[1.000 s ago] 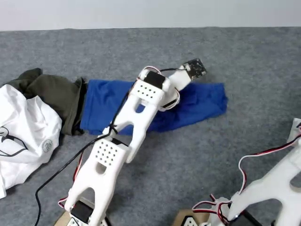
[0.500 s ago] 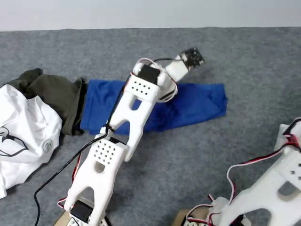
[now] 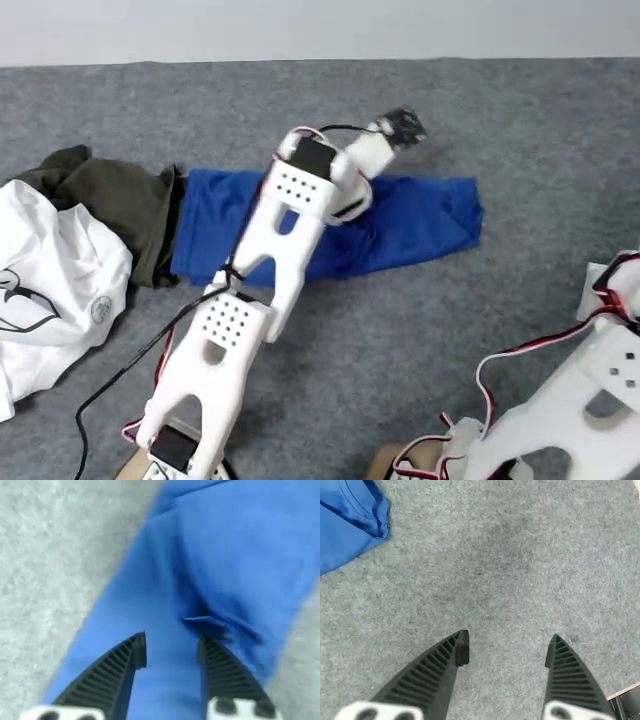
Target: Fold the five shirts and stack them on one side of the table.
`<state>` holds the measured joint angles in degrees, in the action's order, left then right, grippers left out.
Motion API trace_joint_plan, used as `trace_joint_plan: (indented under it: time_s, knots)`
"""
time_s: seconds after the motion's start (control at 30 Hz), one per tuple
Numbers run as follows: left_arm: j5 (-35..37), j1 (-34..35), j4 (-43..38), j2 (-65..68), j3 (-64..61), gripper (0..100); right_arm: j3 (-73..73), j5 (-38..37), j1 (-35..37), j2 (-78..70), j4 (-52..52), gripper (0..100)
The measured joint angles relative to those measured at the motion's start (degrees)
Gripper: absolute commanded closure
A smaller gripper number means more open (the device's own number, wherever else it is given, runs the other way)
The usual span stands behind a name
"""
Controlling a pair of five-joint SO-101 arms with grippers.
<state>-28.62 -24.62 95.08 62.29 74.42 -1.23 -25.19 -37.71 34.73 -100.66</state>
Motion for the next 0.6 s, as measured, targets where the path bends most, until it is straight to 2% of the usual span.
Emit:
trace_joint_plan:
  time_s: [0.13,0.3,0.6]
  knots:
    - [0.1,-4.4,3.3,-1.3,0.5,83,0.0,0.0,0.0,0.0,0.0,74.3]
    - [1.7,-4.8,3.7,-1.3,0.5,83,0.0,0.0,0.0,0.0,0.0,74.3]
    - [0.7,3.4,3.7,6.2,0.5,83,0.0,0.0,0.0,0.0,0.0,74.3]
